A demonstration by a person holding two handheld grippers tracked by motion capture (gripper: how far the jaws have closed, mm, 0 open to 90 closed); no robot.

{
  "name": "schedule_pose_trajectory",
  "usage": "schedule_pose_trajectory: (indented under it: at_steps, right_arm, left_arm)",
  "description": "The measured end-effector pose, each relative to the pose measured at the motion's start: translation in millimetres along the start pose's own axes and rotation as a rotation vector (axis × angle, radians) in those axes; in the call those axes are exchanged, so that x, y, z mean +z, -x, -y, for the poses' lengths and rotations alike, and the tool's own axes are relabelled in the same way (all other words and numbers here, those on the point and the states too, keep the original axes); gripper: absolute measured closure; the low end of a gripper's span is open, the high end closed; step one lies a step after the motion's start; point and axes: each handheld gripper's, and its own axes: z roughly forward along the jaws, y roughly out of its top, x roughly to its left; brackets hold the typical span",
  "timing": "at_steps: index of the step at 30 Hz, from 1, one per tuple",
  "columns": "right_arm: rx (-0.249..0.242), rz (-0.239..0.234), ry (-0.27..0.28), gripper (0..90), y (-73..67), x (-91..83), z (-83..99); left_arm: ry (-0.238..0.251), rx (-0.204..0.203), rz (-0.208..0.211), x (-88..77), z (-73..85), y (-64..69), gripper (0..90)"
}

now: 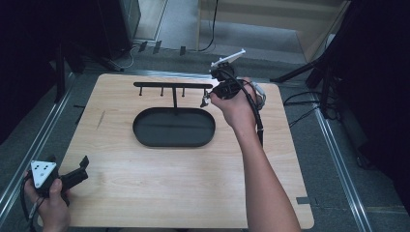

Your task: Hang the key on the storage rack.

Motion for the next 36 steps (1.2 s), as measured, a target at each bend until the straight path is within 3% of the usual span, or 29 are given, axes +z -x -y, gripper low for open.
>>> schedule_pose_trajectory:
  at_steps: [12, 16, 19, 36]
  right_arm:
    - [-0.011, 0.021, 0.000, 90.0, -2.9, 5.5, -9.8]
    - [-0.017, 0.058, 0.003, 89.9, -1.0, 8.8, -9.5]
    - [-0.008, 0.104, 0.026, 80.4, 2.1, 8.9, -8.4]
    - [0.035, 0.089, -0.039, 82.5, 25.2, 19.6, 20.2]
  left_arm:
    - [0.000, -0.006, 0.002, -0.1, 0.0, -0.6, 0.0]
    - [0.001, -0.008, 0.003, 0.0, 0.0, -0.8, 0.0]
    - [0.001, -0.009, 0.005, 0.0, 0.0, -0.9, 0.0]
    - [0.000, -0.001, 0.002, 0.2, 0.0, 0.0, 0.0]
